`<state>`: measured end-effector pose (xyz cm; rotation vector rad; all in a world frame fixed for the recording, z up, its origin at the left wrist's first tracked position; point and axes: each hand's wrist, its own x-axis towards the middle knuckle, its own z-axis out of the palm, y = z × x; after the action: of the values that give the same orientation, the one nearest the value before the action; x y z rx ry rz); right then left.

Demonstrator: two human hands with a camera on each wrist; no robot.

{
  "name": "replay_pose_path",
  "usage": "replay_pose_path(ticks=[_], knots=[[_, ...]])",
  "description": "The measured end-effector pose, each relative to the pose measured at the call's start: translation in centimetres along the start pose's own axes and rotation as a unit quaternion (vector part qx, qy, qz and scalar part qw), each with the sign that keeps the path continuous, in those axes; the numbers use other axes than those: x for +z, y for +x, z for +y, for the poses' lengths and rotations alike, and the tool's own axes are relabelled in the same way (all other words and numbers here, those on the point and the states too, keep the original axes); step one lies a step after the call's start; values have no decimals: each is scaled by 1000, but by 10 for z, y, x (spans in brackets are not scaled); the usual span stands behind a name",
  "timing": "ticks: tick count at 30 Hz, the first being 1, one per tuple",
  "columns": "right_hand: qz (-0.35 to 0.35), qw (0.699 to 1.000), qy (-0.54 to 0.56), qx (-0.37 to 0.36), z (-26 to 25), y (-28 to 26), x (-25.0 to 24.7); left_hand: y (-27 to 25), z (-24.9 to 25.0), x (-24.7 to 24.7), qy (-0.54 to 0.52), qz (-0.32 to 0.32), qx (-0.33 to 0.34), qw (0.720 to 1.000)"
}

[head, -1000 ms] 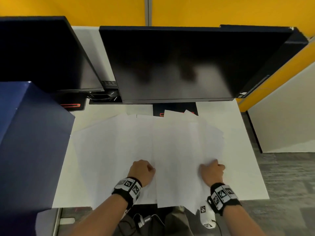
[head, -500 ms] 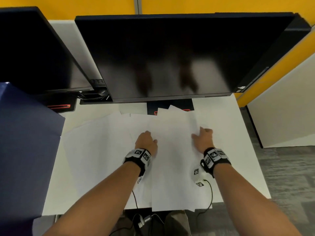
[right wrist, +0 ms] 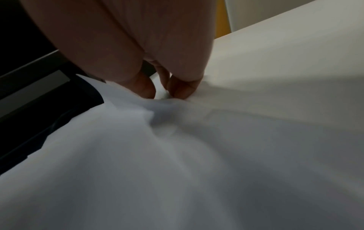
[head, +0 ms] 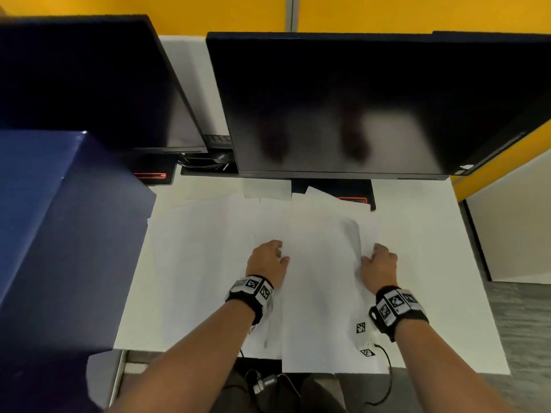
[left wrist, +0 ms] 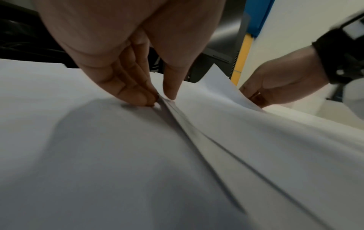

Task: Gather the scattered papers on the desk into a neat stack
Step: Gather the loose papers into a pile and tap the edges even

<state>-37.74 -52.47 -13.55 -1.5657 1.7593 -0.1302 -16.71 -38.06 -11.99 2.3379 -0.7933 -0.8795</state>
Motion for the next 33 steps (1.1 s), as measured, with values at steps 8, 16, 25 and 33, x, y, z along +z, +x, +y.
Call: replay_pose_path(ticks=[8,16,25,33], knots=[[-5,999,22,45,25,-24,-22,-2,-111,-134,96,201,-333,916],[-10,993,-119,-8,-8,-59,23,6,-110,-121,-15,139,-293,946],[-13,984,-178,-19,-5,-58,24,-49,-38,-213,11,215,-11,977],[-129,957,170,-197,-73,-104,10,-65,-2,-247,-154,196,29,968]])
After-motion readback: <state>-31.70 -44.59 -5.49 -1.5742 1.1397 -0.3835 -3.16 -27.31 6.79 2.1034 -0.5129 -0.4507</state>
